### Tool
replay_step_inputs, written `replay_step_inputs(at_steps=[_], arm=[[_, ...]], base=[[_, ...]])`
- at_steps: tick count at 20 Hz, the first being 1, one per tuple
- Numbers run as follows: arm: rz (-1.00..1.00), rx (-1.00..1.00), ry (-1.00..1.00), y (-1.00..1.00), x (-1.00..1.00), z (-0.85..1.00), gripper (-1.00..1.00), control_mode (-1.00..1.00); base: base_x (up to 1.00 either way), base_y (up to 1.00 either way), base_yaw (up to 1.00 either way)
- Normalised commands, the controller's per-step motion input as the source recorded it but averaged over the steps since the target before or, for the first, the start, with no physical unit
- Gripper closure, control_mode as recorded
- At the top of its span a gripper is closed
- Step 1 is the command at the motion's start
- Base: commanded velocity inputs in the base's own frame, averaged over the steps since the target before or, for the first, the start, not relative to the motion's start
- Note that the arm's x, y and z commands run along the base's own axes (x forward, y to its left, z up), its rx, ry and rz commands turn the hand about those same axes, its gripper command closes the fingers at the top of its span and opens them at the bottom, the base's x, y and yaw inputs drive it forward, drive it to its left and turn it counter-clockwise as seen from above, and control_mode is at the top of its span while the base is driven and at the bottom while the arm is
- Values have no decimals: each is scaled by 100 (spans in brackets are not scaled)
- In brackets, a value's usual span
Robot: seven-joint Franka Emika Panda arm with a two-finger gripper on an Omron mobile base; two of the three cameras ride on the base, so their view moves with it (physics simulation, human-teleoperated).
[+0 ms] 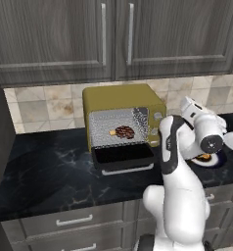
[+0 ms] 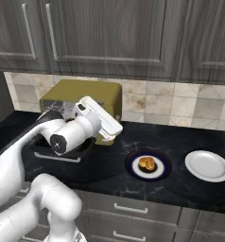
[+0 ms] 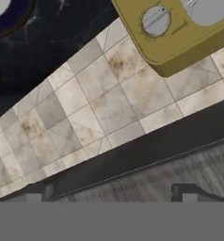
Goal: Open the toaster oven door. Place the bread on the top rack in the toaster oven and place the steak on the bottom rack.
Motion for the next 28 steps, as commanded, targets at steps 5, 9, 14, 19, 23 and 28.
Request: replay_step_inputs(at_steps=[5, 9, 14, 19, 23, 28], arm=[[-14, 17, 13, -89, -13, 27, -100, -100], [-25, 12, 5, -76, -16, -11, -100, -100], [-5, 11, 34, -35, -45, -8, -100, -100], [30, 0, 52, 1, -16, -26, -100, -100], [43, 2, 37, 0, -7, -21, -100, -100], [36, 1, 28, 0, 1, -84, -100, -100]], base=[[0, 0, 0], [0, 0, 0], [0, 0, 0], [0, 0, 0], [0, 0, 0], [0, 0, 0]])
